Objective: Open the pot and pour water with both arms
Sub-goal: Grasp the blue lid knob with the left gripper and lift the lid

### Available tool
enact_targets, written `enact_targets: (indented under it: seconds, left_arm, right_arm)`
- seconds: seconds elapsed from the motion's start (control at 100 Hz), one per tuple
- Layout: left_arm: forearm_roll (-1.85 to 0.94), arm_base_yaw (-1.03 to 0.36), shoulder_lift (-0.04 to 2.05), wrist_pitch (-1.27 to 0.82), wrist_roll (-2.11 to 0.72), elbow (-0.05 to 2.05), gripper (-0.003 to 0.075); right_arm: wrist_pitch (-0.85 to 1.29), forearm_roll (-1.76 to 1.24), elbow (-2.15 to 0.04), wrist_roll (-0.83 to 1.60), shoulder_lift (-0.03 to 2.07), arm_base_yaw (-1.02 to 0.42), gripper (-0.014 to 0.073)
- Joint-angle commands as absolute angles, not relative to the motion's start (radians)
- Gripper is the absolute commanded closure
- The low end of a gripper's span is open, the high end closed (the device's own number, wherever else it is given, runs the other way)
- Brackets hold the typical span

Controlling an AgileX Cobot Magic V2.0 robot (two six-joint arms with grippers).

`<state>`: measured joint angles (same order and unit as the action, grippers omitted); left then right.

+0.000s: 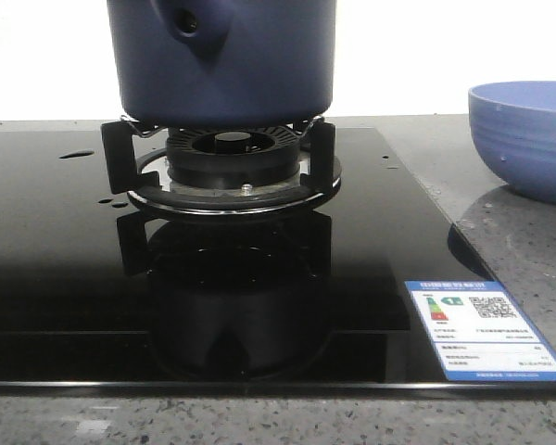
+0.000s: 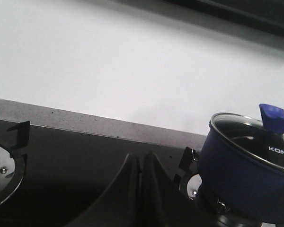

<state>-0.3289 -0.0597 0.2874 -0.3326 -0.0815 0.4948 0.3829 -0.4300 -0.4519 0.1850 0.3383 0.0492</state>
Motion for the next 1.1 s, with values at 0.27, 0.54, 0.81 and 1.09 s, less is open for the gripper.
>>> enact_targets:
  seconds: [0.27, 0.54, 0.81, 1.09]
  left_arm:
    - [-0.748, -0.11, 0.484, -0.342, -0.5, 0.657, 0.0568]
    - [-0.986, -0.224, 0.627, -0.36, -0.769, 0.705, 0.0375]
    - [-1.08, -0.369, 0.842, -0.347, -0.946, 0.8, 0.0389]
    - [-1.08, -0.43, 1.091, -0.326, -0.975, 0.967, 0.0247]
  right_arm:
    - [0.37, -0.428, -0.649, 0.281, 0.58, -0.068, 0.0404]
    - [0.372, -0.428, -0.678, 0.281, 0.625, -0.081, 0.0158]
    - [0.372, -0.428, -0.678, 0.281, 0.625, -0.081, 0.0158]
    - [0.381, -0.428, -0.678, 0.281, 0.625, -0.081, 0.0158]
